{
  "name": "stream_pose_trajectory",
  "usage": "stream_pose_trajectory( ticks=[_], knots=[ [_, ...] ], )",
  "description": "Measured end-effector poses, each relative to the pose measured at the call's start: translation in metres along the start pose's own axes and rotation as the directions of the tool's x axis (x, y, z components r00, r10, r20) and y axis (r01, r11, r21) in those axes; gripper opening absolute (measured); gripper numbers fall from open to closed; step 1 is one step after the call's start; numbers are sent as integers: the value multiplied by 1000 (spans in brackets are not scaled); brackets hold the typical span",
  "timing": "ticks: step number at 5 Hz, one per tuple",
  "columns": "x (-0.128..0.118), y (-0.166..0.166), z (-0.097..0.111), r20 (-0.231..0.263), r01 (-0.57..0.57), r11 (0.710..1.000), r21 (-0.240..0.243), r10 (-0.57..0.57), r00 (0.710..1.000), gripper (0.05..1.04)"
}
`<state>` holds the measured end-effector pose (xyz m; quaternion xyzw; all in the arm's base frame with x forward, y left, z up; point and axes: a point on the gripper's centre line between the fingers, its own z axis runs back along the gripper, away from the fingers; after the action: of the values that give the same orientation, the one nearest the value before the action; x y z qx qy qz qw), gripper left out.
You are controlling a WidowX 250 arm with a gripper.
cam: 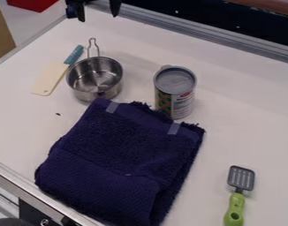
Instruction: Move pot to the upper right side of the table
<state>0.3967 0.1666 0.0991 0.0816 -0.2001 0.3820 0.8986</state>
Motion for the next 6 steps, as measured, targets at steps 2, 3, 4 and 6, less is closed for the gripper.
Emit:
stream_pose_trajectory(
  ticks=[2,3,4,6],
  knots=[
    [-33,14,-27,-98,1,997,74,6,995,998],
    [-44,15,-15,-105,1,999,33,3,994,998],
    [-56,12,-12,-114,-42,998,43,46,992,998],
    [-69,-1,-15,-127,-207,978,27,209,970,998]
  ],
)
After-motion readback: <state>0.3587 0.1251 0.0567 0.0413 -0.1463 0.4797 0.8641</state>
